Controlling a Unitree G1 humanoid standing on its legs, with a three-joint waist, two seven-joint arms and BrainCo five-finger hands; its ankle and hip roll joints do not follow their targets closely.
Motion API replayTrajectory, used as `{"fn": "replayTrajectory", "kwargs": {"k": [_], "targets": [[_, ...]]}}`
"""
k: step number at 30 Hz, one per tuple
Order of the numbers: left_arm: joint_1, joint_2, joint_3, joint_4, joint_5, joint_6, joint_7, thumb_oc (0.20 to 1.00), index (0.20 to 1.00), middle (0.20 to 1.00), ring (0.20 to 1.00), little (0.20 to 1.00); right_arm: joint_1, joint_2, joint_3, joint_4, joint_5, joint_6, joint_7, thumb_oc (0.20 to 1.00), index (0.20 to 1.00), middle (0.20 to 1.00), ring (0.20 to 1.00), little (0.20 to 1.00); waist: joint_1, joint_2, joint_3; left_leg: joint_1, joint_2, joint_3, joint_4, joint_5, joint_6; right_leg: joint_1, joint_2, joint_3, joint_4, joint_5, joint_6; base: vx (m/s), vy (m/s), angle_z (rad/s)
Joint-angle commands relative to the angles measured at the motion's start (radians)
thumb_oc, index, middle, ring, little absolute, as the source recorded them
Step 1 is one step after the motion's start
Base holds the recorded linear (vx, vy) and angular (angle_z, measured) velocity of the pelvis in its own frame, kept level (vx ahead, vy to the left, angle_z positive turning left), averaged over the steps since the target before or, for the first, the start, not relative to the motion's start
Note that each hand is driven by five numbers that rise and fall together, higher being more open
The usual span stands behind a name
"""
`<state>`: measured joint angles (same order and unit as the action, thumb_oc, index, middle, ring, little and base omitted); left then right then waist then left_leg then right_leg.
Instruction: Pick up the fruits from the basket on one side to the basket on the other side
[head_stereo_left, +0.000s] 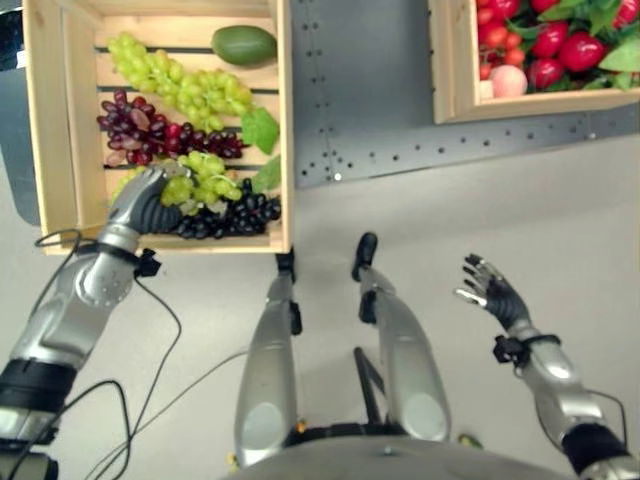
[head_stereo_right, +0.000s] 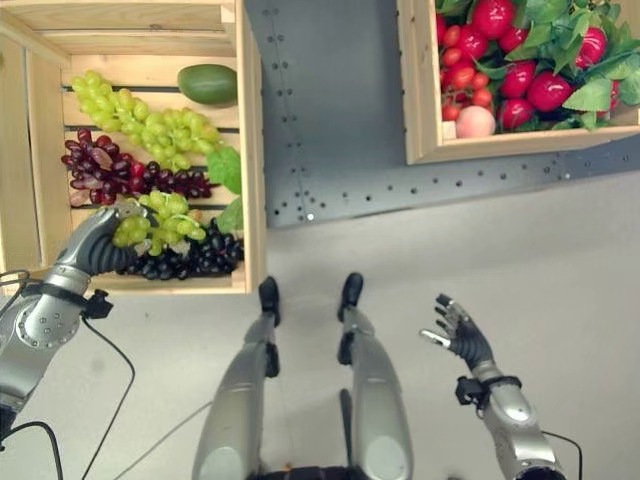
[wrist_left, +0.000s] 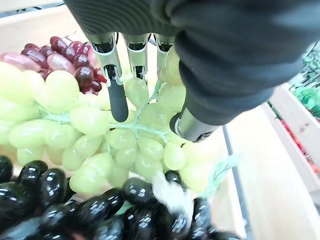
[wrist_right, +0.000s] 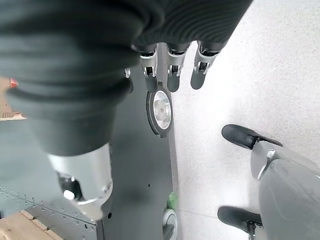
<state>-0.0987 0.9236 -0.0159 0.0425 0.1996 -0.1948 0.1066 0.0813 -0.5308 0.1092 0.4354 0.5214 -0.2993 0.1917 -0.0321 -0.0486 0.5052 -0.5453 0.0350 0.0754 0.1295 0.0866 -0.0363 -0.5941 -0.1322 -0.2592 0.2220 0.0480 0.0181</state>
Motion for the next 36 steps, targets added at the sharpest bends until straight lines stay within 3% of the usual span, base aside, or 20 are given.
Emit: {"fn": "replayTrajectory", "kwargs": {"k": [1,9,24,25,36], "targets": [[0.025,-0.056,0.044,-0.095,-0.127,-0.102,0.022,0.2,0.2,0.2,0.2,0.2,0.052,-0.03,-0.008,-0.031,-0.017,-0.029,-0.004,1.0,1.0,1.0,1.0,1.0,-0.007,0.012,-0.068,0.038,-0.063,-0.006,0.05,-0.154,0.053,0.027,0.015,-0.025,-0.014,-0.025,0.092,0.0,0.0,0.0],[0.001,-0.103,0.032,-0.162,-0.247,-0.147,0.037,0.2,0.2,0.2,0.2,0.2,0.037,-0.029,0.018,-0.018,-0.026,-0.036,-0.011,1.0,1.0,1.0,1.0,1.0,-0.005,0.014,-0.098,0.072,-0.066,-0.006,0.044,-0.164,0.053,0.052,0.014,-0.023,-0.006,-0.037,0.091,0.02,0.0,0.02],[-0.021,-0.165,0.041,-0.234,-0.349,-0.173,0.032,0.2,0.2,0.2,0.2,0.2,0.024,-0.05,0.034,-0.045,-0.078,-0.04,-0.02,1.0,1.0,1.0,1.0,1.0,-0.004,0.022,-0.139,0.122,-0.068,-0.007,0.032,-0.175,0.052,0.088,0.01,-0.025,0.008,-0.057,0.091,0.02,-0.002,0.02],[-0.024,-0.169,0.041,-0.237,-0.353,-0.174,0.029,0.2,0.2,0.2,0.2,0.2,0.021,-0.056,0.035,-0.049,-0.091,-0.04,-0.018,1.0,1.0,1.0,1.0,1.0,-0.005,0.018,-0.139,0.115,-0.072,0.004,0.031,-0.152,0.057,0.084,0.004,-0.037,0.0,-0.034,0.08,-0.07,-0.003,0.04],[-0.048,-0.185,0.037,-0.277,-0.416,-0.166,-0.057,0.2,0.2,0.2,0.2,0.2,-0.039,-0.163,-0.011,-0.233,-0.072,-0.027,0.037,1.0,1.0,1.0,1.0,1.0,0.005,0.033,-0.178,0.179,-0.077,0.001,0.014,-0.159,0.059,0.133,0.001,-0.037,0.008,-0.049,0.079,0.0,0.0,0.01]]}}
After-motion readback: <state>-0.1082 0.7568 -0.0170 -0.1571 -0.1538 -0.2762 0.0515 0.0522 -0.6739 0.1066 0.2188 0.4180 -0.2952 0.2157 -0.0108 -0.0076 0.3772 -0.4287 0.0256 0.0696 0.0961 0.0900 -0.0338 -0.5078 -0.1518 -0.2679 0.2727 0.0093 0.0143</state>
